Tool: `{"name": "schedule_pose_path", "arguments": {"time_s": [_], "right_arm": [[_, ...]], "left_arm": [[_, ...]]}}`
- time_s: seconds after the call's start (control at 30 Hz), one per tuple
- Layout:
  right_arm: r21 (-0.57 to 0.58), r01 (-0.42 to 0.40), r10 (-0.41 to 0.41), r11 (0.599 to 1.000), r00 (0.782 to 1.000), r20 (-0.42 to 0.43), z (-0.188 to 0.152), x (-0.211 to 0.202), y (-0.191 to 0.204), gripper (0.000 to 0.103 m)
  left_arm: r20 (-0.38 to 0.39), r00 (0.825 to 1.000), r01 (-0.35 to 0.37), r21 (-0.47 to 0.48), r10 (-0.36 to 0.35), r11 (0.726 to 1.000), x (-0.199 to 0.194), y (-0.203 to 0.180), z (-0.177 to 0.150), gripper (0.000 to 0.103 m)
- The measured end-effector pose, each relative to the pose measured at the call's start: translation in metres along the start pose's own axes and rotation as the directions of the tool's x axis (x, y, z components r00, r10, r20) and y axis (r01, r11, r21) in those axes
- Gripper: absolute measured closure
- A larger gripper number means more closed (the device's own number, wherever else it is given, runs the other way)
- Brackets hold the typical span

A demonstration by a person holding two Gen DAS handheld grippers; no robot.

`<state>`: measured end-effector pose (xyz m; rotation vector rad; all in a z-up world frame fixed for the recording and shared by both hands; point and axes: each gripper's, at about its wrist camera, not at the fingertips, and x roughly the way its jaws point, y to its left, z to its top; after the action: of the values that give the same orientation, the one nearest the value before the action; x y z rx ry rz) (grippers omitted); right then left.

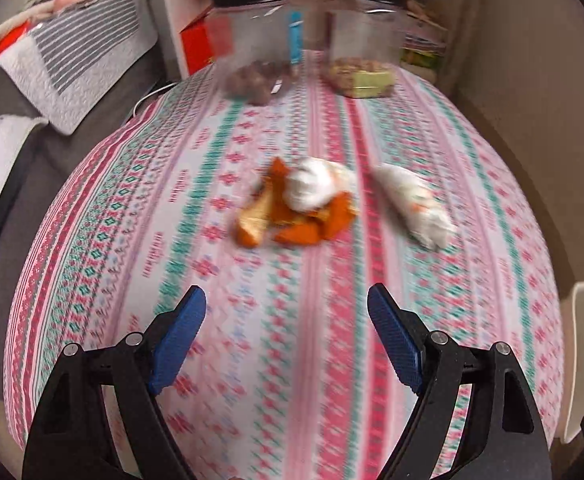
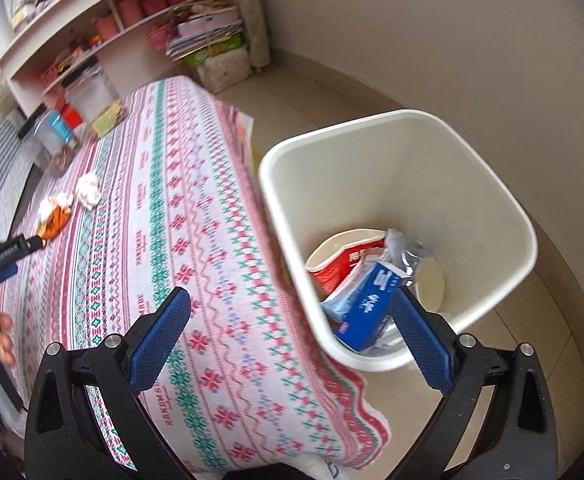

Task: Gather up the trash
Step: 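Grasp the orange peel on the cloth with the left gripper, then grasp the white wrapped bundle with the right gripper while the left gripper holds the peel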

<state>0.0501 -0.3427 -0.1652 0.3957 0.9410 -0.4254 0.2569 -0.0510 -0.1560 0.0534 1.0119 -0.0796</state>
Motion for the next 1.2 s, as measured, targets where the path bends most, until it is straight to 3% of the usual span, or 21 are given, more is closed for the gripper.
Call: {"name": "schedule_pose_path", "arguments": {"time_s": [0.13,0.23,0.5,0.63,0.67,0.77,0.93,1.03,1.2], "right_arm": [[-0.02,-0.007,0.006,1.0,1.0,-0.029,0.001,0.016,0.015,0.007],[-0.029,-0.017,0.015,0.999,0.998,-0.055,0.001,0.028,0.029,0.007],[-0.079,-0.027,0.021,0.997,0.997,-0.068,0.007,0.038,0.059,0.007],[-0.092,-0.023,0.017,0.995,0.997,-0.075,0.01,0.043,0.07,0.007],[-0.098,-0.024,0.016,0.995,0.997,-0.078,0.01,0.045,0.073,0.007],[-0.109,-0.028,0.019,0.994,0.996,-0.086,0.012,0.048,0.08,0.007],[-0.132,-0.05,0.04,0.99,0.996,-0.078,0.02,0.052,0.102,0.007],[-0.154,-0.072,0.062,0.985,0.995,-0.074,0.026,0.056,0.123,0.007],[-0.196,-0.116,0.103,0.974,0.992,-0.077,0.031,0.067,0.169,0.007]], "left_arm": [[-0.018,0.999,0.04,0.003,-0.04,0.999,0.019,0.03,0.012,0.029],[-0.015,0.998,0.055,0.053,-0.054,0.997,0.029,0.032,0.019,0.032],[-0.039,0.995,0.097,0.056,-0.095,0.994,0.055,0.029,0.039,0.04],[-0.057,0.982,0.18,0.022,-0.179,0.983,0.062,0.026,0.05,0.055],[-0.063,0.98,0.191,0.02,-0.189,0.981,0.063,0.025,0.05,0.063],[-0.067,0.974,0.215,-0.014,-0.216,0.976,0.065,0.03,0.046,0.073],[-0.03,0.969,0.242,-0.111,-0.246,0.964,0.044,0.058,0.022,0.085],[-0.011,0.967,0.25,-0.131,-0.254,0.959,0.028,0.075,-0.005,0.085],[0.021,0.979,0.206,-0.115,-0.205,0.972,-0.004,0.093,-0.053,0.085]]}}
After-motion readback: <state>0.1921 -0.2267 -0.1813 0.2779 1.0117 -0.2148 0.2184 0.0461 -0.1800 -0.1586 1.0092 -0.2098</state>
